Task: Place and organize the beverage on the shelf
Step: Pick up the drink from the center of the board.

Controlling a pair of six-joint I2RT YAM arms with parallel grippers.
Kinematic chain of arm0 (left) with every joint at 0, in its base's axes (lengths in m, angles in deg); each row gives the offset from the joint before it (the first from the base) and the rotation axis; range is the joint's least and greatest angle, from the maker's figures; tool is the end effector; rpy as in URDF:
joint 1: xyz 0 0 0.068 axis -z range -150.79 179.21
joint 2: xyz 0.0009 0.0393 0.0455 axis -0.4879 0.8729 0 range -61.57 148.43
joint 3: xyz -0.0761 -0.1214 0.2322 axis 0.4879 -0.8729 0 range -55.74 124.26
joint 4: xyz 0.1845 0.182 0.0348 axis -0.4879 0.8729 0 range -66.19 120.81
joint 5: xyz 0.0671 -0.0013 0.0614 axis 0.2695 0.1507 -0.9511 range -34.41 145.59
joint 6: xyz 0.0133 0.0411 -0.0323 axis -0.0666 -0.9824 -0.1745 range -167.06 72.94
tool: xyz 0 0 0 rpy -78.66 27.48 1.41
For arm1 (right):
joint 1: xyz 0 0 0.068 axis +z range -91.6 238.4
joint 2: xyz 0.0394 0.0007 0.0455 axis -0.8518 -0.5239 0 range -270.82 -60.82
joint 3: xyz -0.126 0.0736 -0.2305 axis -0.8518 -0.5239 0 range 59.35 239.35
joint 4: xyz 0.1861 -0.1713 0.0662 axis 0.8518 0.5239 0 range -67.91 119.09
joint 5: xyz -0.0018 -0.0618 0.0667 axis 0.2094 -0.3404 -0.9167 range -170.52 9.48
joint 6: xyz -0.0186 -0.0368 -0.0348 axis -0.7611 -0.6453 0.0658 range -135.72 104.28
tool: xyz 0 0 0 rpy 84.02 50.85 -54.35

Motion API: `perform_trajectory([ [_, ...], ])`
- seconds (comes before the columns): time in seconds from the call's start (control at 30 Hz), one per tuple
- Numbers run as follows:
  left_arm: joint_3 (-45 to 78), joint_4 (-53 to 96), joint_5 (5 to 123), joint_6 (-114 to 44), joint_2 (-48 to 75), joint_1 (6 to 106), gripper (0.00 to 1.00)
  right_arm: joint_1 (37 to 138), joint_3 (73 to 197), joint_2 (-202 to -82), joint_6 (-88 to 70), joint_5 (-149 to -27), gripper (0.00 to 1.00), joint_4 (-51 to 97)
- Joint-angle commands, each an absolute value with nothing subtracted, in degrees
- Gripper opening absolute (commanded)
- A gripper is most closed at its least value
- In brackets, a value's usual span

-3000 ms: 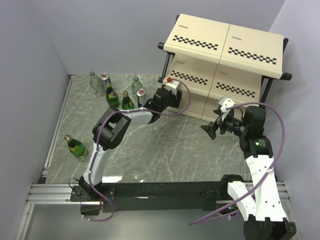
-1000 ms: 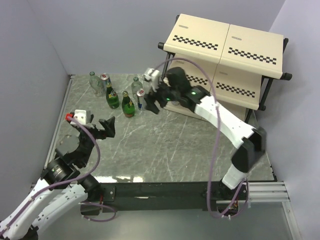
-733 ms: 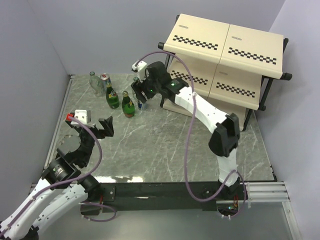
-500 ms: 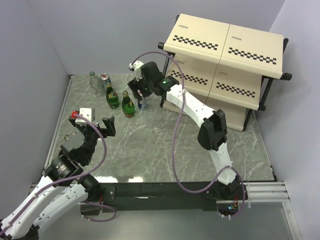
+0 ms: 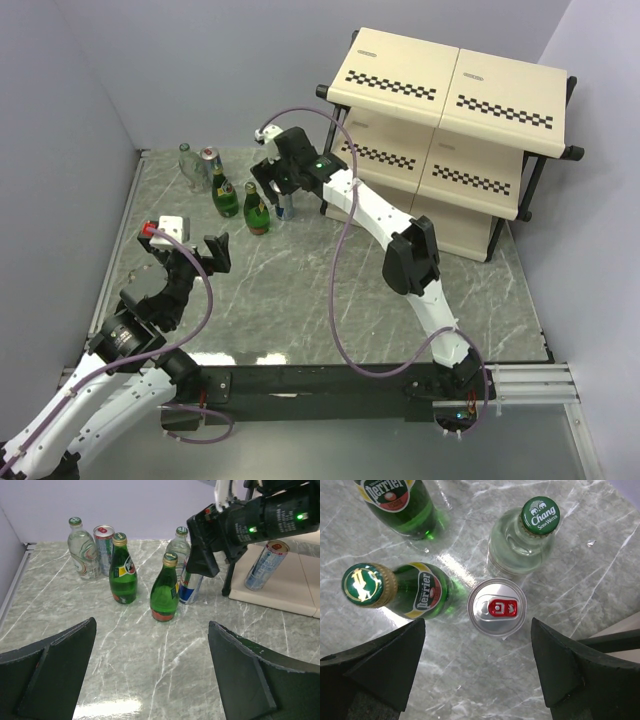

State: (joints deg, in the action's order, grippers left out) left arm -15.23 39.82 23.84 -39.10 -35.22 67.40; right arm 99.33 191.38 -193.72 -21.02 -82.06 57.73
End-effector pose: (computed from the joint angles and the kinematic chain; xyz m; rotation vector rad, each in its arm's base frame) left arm 0.0985 -0.0537 0.3455 -0.0078 1.6011 -0.1820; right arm 0.4026 0.3504 0.2978 -0.8904 2.0483 0.3728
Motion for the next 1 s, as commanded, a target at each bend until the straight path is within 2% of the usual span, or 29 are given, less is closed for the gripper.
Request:
perform_trajectory([
  [0.0, -15.0, 38.8, 25.2, -40.1, -35.1, 67.0, 0.99, 98.9, 194.8, -195.4, -20.0, -81.4, 0.92, 56.1],
  [0.7, -14.9, 38.8, 25.7, -40.3, -34.2, 66.6, 0.98, 98.1, 197.9, -200.9, -20.6, -78.3, 0.82, 52.2],
  [0.8, -14.9, 38.8, 25.7, -40.3, -34.3, 66.6, 0.98, 98.0, 197.8, -200.8, -20.8, -78.6, 0.71, 51.8],
  [0.83, -15.0, 38.8, 25.7, -40.3, -34.3, 66.6, 0.98, 98.0, 197.7, -200.7, -20.8, -78.7, 0.57, 51.8],
  [0.87, -15.0, 38.8, 25.7, -40.4, -34.3, 66.5, 0.98, 98.0, 197.3, -200.4, -21.1, -78.7, 0.51, 51.7],
  [0.9, -15.0, 38.8, 25.9, -40.4, -34.2, 66.6, 0.98, 98.0, 197.1, -200.2, -21.3, -78.6, 0.37, 51.6],
  [0.97, -15.0, 38.7, 26.1, -40.4, -34.1, 66.6, 0.98, 98.2, 196.6, -199.0, -22.5, -77.3, 0.26, 51.8],
])
